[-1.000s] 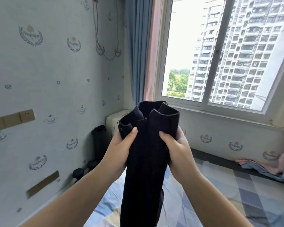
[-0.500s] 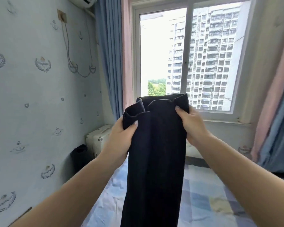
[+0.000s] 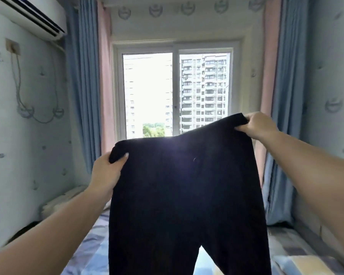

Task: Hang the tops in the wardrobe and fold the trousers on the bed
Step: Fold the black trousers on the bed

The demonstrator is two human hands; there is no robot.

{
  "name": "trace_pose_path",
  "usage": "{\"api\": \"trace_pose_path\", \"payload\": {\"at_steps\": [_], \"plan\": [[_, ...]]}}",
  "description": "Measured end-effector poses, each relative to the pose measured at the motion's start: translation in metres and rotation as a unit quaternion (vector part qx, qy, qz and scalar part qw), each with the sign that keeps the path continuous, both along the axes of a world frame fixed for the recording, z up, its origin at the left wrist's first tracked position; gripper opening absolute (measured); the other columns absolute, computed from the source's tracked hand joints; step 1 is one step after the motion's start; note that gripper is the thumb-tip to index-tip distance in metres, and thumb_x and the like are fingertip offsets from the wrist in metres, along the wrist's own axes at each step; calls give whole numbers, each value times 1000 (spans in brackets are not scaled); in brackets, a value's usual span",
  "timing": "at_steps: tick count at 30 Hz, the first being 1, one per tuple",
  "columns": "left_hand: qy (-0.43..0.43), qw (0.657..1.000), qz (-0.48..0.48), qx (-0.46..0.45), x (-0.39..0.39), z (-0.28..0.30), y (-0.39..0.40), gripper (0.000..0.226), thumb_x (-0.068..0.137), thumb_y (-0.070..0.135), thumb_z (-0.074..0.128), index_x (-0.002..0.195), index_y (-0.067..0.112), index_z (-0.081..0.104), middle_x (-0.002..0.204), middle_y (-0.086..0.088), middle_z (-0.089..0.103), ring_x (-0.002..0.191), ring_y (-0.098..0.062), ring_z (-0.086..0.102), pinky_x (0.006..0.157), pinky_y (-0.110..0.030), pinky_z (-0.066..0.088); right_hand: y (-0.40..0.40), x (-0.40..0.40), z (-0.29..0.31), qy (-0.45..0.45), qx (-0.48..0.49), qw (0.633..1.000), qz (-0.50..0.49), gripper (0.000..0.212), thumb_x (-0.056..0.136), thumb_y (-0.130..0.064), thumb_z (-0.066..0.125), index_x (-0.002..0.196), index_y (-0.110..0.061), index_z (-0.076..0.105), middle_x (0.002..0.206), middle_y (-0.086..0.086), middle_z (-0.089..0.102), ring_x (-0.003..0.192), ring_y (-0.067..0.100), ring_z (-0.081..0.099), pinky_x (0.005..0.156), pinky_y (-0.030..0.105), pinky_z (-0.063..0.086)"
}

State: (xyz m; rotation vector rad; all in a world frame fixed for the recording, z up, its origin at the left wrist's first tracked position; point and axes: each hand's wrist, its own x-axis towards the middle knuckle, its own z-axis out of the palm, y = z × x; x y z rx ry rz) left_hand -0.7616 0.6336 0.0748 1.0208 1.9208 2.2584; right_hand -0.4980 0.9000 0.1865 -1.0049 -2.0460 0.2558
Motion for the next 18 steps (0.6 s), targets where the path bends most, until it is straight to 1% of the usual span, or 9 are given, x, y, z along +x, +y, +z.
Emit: {"api": "trace_pose_path", "payload": {"at_steps": [2,5,7,9,11,13,14,16,18], "plan": [[4,1000,-10,-3,8,-3,15,7,88,32,66,90,26,70,85,6,74,88,-21,70,80,-42,56,9,12,5,-22,20,999,-31,23,84,-31,67,105,-21,69,94,2,69,87,23,61,71,30,44],[2,1000,-18,12,20,-1,35,4,86,31,68,84,29,69,78,12,73,83,-16,70,67,-28,52,21,20,17,-19,18,998,-63,19,88,-21,60,106,-18,67,82,3,70,82,23,65,68,29,46],[-14,999,-39,31,32,4,52,4,84,32,71,82,31,67,79,14,73,84,-12,69,67,-25,50,33,26,32,-2,31,995,-100,31,89,-12,57,120,-13,61,98,10,70,97,30,63,78,33,48],[-44,995,-68,52,43,9,64,8,82,34,72,84,31,65,82,14,73,85,-10,68,67,-23,49,41,27,51,33,49,991,-117,37,90,-7,53,127,-10,56,116,15,63,109,35,57,82,35,46],[-79,990,-93,76,47,11,69,10,82,34,73,87,29,66,84,12,74,85,-11,69,66,-23,50,44,21,73,68,49,993,-81,29,90,-5,49,117,-6,58,109,16,61,105,34,57,75,34,43],[-112,983,-114,96,46,7,66,12,82,29,74,90,24,68,86,8,75,86,-15,70,69,-26,53,43,9,87,99,30,994,-28,20,90,-4,44,102,-6,59,97,13,57,91,29,56,70,31,38],[-126,980,-118,96,43,3,62,12,82,26,74,91,21,68,87,5,76,87,-17,71,72,-30,55,42,-1,91,119,15,993,2,21,90,-3,43,101,-6,60,97,13,58,89,27,55,71,31,40],[-157,977,-118,89,32,-13,52,14,83,21,73,94,15,68,91,-1,76,89,-22,71,78,-36,56,40,-29,87,158,-28,985,70,31,88,0,42,111,-7,62,103,14,62,97,31,60,82,37,49],[-188,973,-109,79,17,-38,35,15,84,15,71,98,10,68,91,-5,76,85,-22,72,72,-33,58,36,-67,71,165,-65,977,115,36,87,1,41,114,-12,62,108,14,64,104,34,60,93,44,50]]}}
